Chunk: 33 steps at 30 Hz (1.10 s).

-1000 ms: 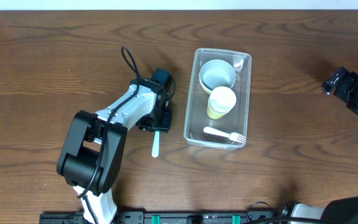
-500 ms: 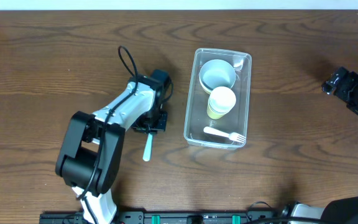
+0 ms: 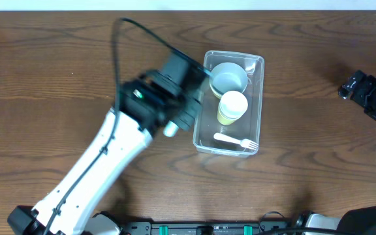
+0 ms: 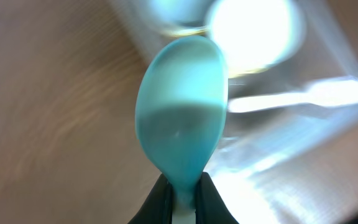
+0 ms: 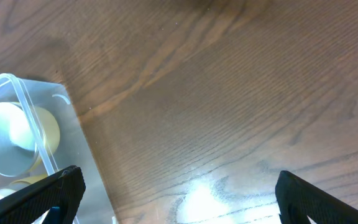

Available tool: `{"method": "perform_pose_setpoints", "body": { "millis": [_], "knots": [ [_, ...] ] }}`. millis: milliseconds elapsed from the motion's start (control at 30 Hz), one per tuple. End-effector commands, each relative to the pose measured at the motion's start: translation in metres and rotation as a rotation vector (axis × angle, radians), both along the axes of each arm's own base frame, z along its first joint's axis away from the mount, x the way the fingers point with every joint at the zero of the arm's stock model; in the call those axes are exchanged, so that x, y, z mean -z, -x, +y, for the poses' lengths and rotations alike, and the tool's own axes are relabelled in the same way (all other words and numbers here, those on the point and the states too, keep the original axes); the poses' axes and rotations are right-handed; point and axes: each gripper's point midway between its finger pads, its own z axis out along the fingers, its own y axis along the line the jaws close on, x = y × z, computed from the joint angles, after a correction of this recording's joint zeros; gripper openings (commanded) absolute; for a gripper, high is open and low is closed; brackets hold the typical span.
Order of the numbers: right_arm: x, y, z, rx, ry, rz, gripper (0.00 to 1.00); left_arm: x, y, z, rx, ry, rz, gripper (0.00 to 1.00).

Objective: Pack container
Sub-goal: 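Carry the light-blue spoon into the container beside the fork, release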

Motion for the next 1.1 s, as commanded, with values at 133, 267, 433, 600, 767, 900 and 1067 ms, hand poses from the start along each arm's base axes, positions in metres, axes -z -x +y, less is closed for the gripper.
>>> {"method": "perform_pose_setpoints", "body": {
  "millis": [133, 267, 433, 600, 767, 900, 1067],
  "knots": [
    [0.001, 0.0, -0.002, -0.006, 0.007, 0.005, 0.99, 0.027, 0.063, -0.081, 0.631, -0.089, -0.034, 0.06],
    [0.001, 0.0, -0.002, -0.006, 0.007, 0.005, 0.99, 0.057, 0.087, -0.112, 0.817, -0.081, 0.015, 0.06],
    [0.001, 0.0, -0.002, -0.006, 0.007, 0.005, 0.99, 0.089, 0.101, -0.134, 0.98, -0.13, 0.026, 0.06],
    [0.001, 0.0, -0.002, -0.006, 0.007, 0.005, 0.99, 0.111, 0.104, -0.139, 1.102, -0.181, 0.03, 0.06],
    [0.001, 0.0, -0.002, -0.007, 0.006, 0.004, 0.99, 0.119, 0.098, -0.141, 1.105, -0.188, 0.026, 0.06],
    [0.001, 0.0, -0.002, -0.006, 0.007, 0.005, 0.99, 0.114, 0.092, -0.141, 1.094, -0.205, -0.003, 0.06],
    [0.001, 0.0, -0.002, -0.006, 0.007, 0.005, 0.99, 0.103, 0.075, -0.136, 1.057, -0.282, -0.078, 0.06]
  ]
}}
